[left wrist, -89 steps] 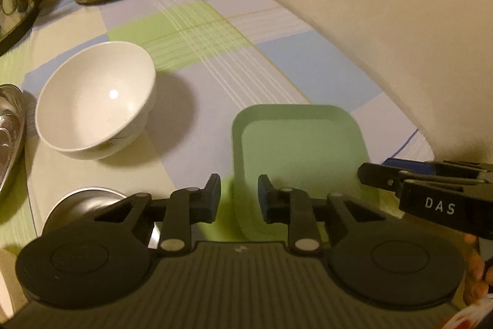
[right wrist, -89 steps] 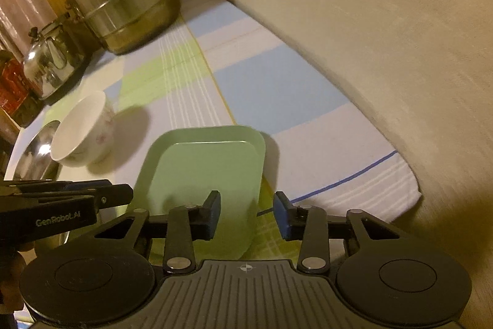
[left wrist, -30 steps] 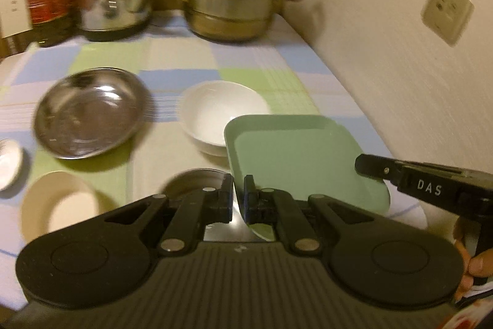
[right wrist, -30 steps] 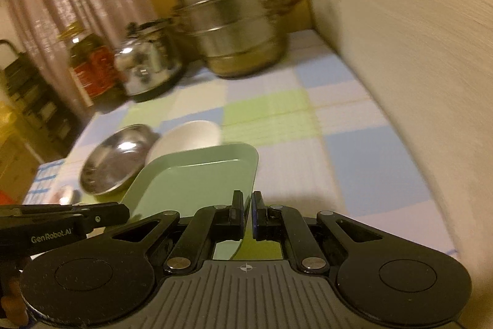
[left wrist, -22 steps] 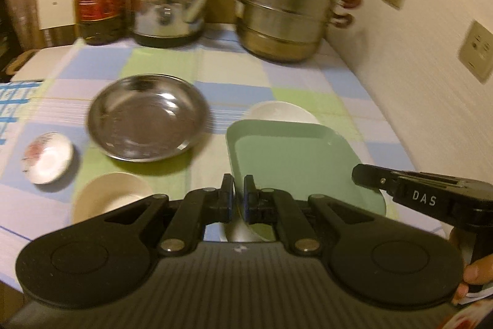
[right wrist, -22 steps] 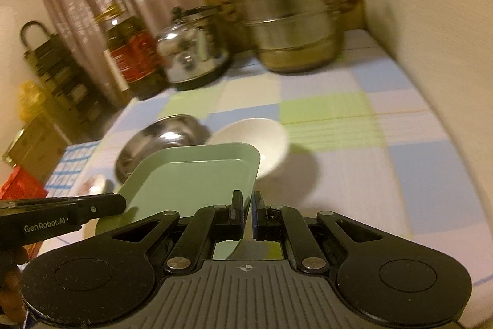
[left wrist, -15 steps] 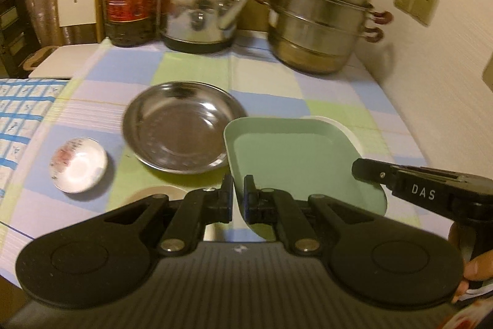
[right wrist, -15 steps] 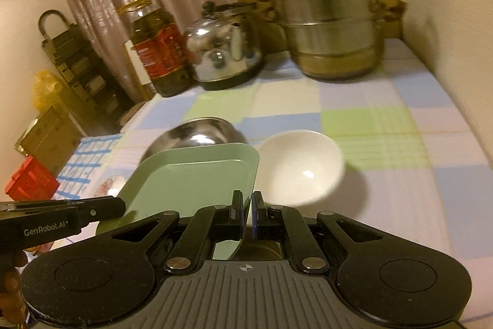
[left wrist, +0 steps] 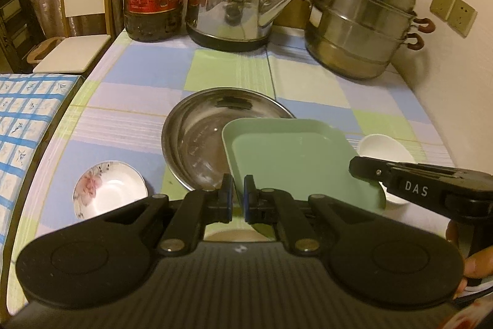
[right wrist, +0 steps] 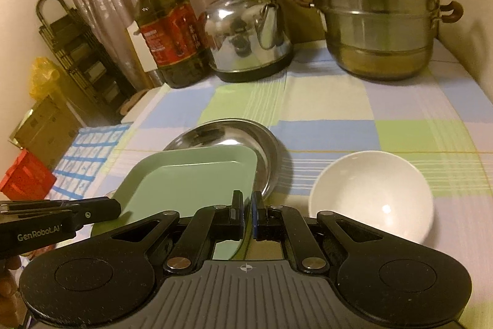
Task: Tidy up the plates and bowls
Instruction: 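Carry the green tray with the left gripper and lower it into the steel plate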
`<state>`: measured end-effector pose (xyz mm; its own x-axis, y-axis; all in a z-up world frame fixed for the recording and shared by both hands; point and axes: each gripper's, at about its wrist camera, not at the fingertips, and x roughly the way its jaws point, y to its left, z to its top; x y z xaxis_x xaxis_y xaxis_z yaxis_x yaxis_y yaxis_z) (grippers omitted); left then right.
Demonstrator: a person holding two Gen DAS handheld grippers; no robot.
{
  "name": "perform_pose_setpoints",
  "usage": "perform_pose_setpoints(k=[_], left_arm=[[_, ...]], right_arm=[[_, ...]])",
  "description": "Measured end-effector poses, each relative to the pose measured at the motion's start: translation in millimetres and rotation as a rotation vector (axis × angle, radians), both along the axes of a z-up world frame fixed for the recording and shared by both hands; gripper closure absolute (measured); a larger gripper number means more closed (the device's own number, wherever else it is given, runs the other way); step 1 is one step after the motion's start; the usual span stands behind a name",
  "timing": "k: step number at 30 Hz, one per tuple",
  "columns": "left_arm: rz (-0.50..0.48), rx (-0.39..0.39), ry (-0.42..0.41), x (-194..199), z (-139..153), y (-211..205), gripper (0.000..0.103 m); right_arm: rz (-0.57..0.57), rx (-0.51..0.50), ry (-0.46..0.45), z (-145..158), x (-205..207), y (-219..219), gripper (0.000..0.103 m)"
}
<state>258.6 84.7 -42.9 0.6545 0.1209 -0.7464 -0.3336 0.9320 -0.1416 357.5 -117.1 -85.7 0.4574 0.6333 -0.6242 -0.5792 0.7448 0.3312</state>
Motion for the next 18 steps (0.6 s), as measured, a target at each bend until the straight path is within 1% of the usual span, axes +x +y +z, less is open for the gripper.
perform_pose_setpoints(k=[6, 13, 18], left_arm=[[-0.016, -0.017, 0.029, 20.9, -19.1, 24.3, 0.098], [-0.022, -0.037, 0.080, 45.6, -45.9, 48.1, 0.098], [-0.027, -0.049, 0.120, 59.8, -64.1, 61.4, 0.097]], right_arm=[[-0.022, -0.041, 0.031, -15.0, 21.7, 27.6, 0.097], [-0.034, -0.089, 0.082, -36.9, 44.8, 55.5, 0.097], [-0.045, -0.127, 0.095, -46.3, 57.4, 74.0, 0.097]])
